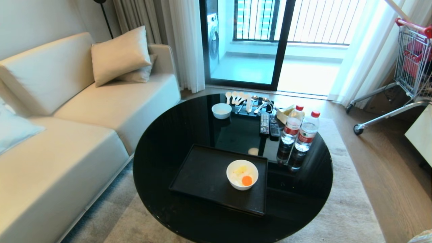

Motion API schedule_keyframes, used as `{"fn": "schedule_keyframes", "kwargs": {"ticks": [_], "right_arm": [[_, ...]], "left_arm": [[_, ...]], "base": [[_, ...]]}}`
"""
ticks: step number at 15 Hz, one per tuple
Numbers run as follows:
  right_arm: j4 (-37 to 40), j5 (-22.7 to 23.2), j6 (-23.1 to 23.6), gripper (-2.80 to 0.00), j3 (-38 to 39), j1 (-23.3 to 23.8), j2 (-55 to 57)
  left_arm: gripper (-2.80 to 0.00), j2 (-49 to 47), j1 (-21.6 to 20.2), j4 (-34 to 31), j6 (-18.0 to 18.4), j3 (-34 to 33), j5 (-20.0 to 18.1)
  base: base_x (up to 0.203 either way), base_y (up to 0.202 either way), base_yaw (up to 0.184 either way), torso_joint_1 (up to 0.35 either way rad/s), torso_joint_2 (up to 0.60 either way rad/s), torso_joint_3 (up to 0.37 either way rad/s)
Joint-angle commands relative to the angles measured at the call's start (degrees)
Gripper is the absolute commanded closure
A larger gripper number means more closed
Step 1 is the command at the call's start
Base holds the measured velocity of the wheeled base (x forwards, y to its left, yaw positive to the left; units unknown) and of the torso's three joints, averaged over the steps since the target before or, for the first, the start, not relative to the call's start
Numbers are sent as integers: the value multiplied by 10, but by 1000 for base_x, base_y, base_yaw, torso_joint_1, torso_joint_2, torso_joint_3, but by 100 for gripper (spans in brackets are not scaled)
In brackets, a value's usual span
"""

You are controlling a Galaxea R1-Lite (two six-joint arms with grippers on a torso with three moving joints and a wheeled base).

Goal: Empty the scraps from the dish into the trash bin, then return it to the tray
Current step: Pick up the bowl with leftover food

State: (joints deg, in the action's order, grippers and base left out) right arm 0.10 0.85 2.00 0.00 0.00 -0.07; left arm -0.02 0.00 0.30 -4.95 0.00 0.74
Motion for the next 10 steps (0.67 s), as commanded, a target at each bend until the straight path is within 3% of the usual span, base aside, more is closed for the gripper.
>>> {"fn": "schedule_keyframes", "kwargs": {"ticks": [1,10], "right_arm": [[-1,0,0,0,0,0,1],[-9,2,0,0,-13,0,1]], "left_arm": [[0,0,0,0,-1,0,0],[0,0,0,0,-1,0,0]], "base": [[0,0,0,0,0,0],[0,0,0,0,0,0]]}}
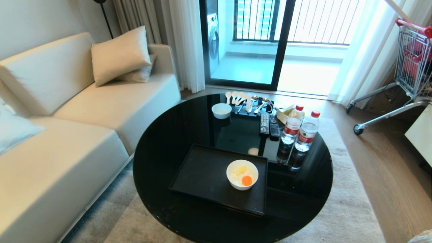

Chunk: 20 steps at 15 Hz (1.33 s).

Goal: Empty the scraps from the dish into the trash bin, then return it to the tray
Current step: Pick up the bowl with leftover food

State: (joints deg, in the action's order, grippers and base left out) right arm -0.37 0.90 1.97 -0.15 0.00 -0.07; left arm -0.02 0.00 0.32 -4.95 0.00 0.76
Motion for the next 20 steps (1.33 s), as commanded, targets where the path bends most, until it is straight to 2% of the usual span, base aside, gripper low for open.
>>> {"fn": "schedule_keyframes", "kwargs": {"ticks": [1,2,4,5,8,12,15,20], "right_arm": [[-5,8,4,0,-32,0,1],[-1,23,10,0,-59,0,1],[23,83,19,0,-118,0,17],[37,112,33,0,-144,0,46],[44,160,86,0,-182,-2,147],[24,178,139,0,-218,-5,322],[-19,181,170,0,-245,-14,469],[-56,181,169,0,-354,-62,688]], "left_arm": [[0,0,0,0,-1,0,0],[0,0,0,0,-1,0,0],[0,0,0,0,-1,0,0],[0,0,0,0,-1,0,0],[0,0,0,0,-1,0,0],[0,0,0,0,0,0,0],[0,0,0,0,-1,0,0],[0,0,0,0,-1,0,0]], "base": [[0,0,0,0,0,0],[0,0,0,0,0,0],[0,0,0,0,0,0],[0,0,0,0,0,0],[0,0,0,0,0,0],[0,0,0,0,0,0],[0,0,0,0,0,0],[0,0,0,0,0,0]]}}
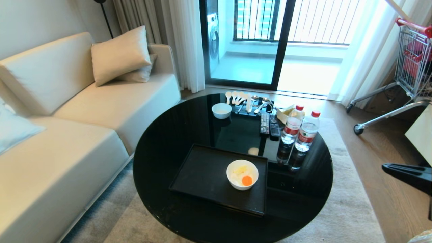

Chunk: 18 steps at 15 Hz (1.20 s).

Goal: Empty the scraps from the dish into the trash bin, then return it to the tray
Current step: Pick up the bowl with leftover food

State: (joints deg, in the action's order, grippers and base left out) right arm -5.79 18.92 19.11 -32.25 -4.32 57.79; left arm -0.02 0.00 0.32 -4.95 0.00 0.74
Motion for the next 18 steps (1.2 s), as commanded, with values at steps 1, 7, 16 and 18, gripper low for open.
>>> {"fn": "schedule_keyframes", "kwargs": {"ticks": [1,7,16,18], "right_arm": [[-2,-3,-6,0,-55,-35,144],[20,-101,-134,0,-170,-135,310],[164,-234,-387,0,-379,-256,524],[217,-238,-423,0,-446,-271,560]], "left_arm": [[0,0,0,0,-1,0,0],[0,0,0,0,-1,0,0],[0,0,0,0,-1,0,0],[0,0,0,0,-1,0,0]], "base": [[0,0,0,0,0,0],[0,0,0,0,0,0],[0,0,0,0,0,0],[0,0,0,0,0,0]]}}
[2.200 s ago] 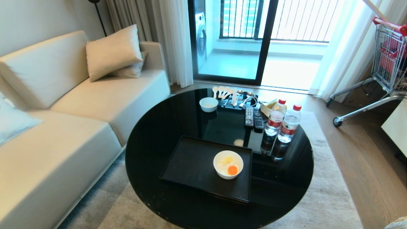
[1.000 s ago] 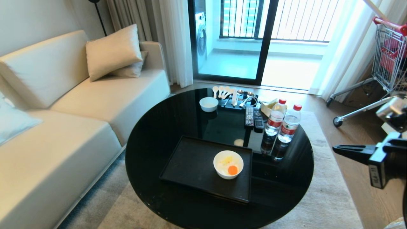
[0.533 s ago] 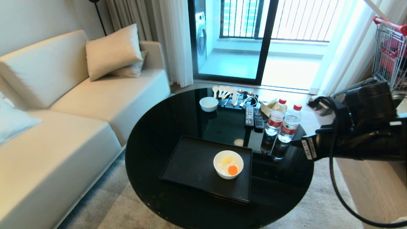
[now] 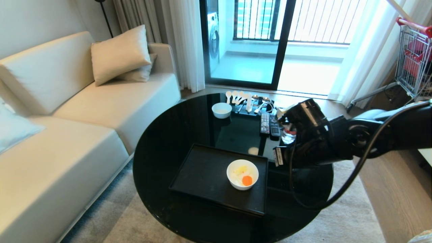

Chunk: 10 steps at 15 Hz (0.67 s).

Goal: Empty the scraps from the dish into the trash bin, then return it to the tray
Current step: Pick up the bowl with leftover food

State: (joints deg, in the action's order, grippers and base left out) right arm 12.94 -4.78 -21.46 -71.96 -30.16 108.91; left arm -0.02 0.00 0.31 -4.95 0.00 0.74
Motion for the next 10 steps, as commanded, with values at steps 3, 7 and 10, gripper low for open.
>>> {"fn": "schedule_keyframes", "kwargs": {"ticks": [3,7,10], "right_arm": [[81,-15,-35,0,-106,-23,107],[84,-27,-48,-280,-143,-24,150],[83,-56,-64,-280,-178,-24,188]], "left_arm": [[0,0,0,0,-1,0,0],[0,0,0,0,-1,0,0],[0,0,0,0,-1,0,0]], "base": [[0,0,0,0,0,0],[0,0,0,0,0,0],[0,0,0,0,0,0]]}}
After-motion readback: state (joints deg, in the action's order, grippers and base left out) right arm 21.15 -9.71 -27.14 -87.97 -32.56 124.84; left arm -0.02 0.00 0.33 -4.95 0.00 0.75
